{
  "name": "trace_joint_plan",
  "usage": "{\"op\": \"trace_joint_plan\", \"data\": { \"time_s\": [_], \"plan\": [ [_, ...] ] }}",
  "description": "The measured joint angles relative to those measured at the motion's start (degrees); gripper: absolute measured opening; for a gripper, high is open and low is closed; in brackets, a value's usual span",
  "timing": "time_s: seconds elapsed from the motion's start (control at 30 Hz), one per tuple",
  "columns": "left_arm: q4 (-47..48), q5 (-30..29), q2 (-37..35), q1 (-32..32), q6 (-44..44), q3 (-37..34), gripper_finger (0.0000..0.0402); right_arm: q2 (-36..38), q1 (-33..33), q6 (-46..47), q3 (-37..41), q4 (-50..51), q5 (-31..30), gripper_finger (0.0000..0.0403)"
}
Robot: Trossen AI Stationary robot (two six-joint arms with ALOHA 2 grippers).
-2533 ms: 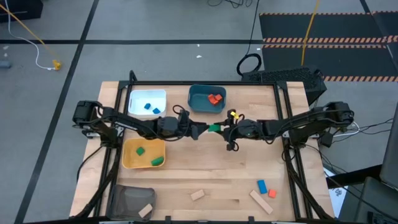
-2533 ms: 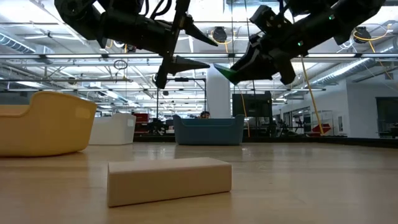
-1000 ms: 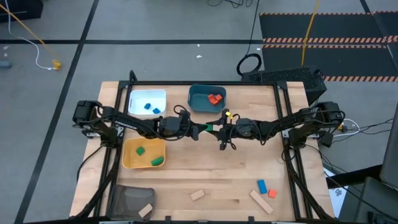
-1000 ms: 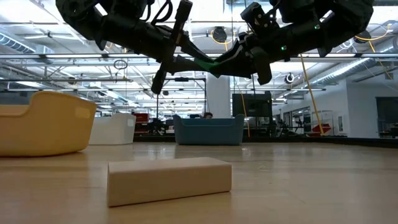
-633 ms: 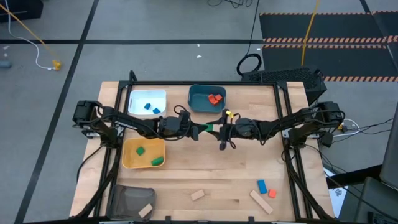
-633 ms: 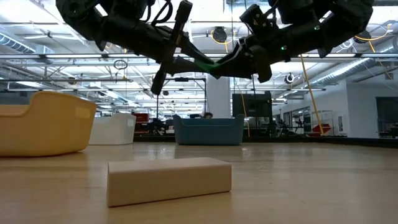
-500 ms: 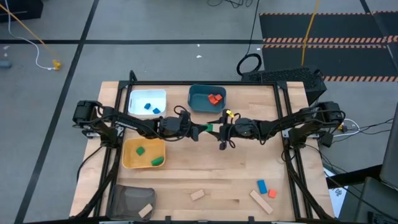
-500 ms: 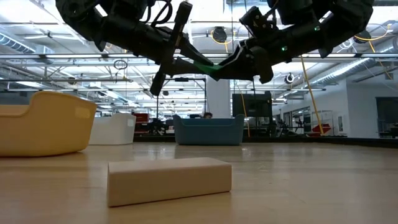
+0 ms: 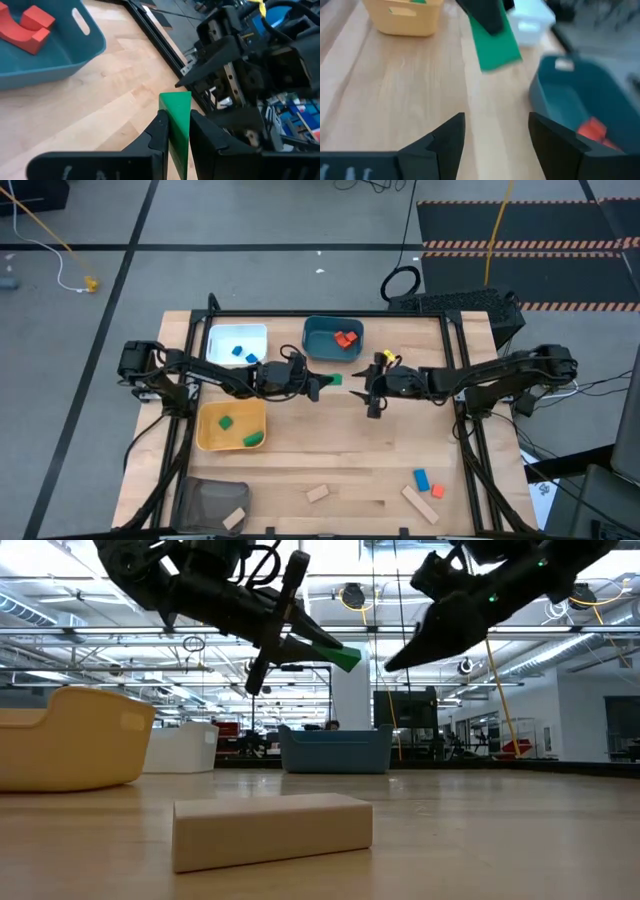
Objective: Sort & place blocks by color
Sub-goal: Put the green block wooden into the yellow bin
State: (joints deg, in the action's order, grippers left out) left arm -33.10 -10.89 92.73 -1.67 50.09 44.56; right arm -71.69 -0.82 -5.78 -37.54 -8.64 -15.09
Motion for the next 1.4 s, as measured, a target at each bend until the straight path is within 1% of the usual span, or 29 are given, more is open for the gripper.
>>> {"op": "trace_joint_plan", "data": {
  "time_s": [0.1, 0.23, 0.4, 0.47, 0.53, 0.6, 0.7, 0.83, 0.93, 1.1, 1.2, 1.4],
  "plan": [
    [-0.4, 3.2, -0.1, -0.5, -2.2, 0.0, 0.0051, 2.6, 0.1, 8.6, 0.0, 6.6, 0.1, 0.0201],
    [-2.1, 10.0, -1.3, -0.5, -6.6, 0.0, 0.0051, 5.0, 0.1, 18.2, 0.0, 14.4, 0.2, 0.0193],
    [-0.7, 18.3, -3.4, 1.1, -9.2, 0.0, 0.0051, 6.8, -0.2, 28.4, 0.0, 23.3, 0.6, 0.0185],
    [1.1, 22.0, -4.7, 2.3, -9.3, 0.0, 0.0051, 7.1, -0.4, 31.9, 0.0, 25.5, 2.9, 0.0182],
    [3.4, 24.5, -6.1, 3.9, -9.0, 0.0, 0.0051, 7.5, -0.4, 35.0, 0.0, 27.6, 7.1, 0.0178],
    [8.8, 25.5, -8.4, 5.8, -8.4, 0.0, 0.0051, 7.5, -0.6, 37.9, 0.0, 28.0, 12.4, 0.0175],
    [14.3, 25.4, -12.1, 8.7, -7.8, 0.0, 0.0051, 7.5, -1.8, 41.7, 0.0, 28.3, 17.9, 0.0169],
    [22.6, 23.6, -17.5, 13.4, -5.6, 0.0, 0.0051, 7.4, -4.4, 47.0, 0.0, 28.6, 21.2, 0.0162],
    [31.0, 20.9, -21.5, 17.2, -1.8, 0.0, 0.0051, 7.4, -6.8, 50.9, 0.0, 28.7, 21.4, 0.0156],
    [46.9, 13.7, -26.9, 22.0, 6.8, 0.0, 0.0051, 7.4, -10.8, 57.0, 0.0, 28.7, 21.5, 0.0149],
    [56.4, 11.3, -29.1, 24.6, 12.0, 0.0, 0.0051, 7.4, -13.4, 60.4, 0.0, 28.7, 21.4, 0.0146],
    [72.8, 9.4, -30.6, 28.3, 21.5, 0.0, 0.0051, 7.4, -18.8, 67.2, 0.0, 28.7, 21.4, 0.0145]
  ]
}}
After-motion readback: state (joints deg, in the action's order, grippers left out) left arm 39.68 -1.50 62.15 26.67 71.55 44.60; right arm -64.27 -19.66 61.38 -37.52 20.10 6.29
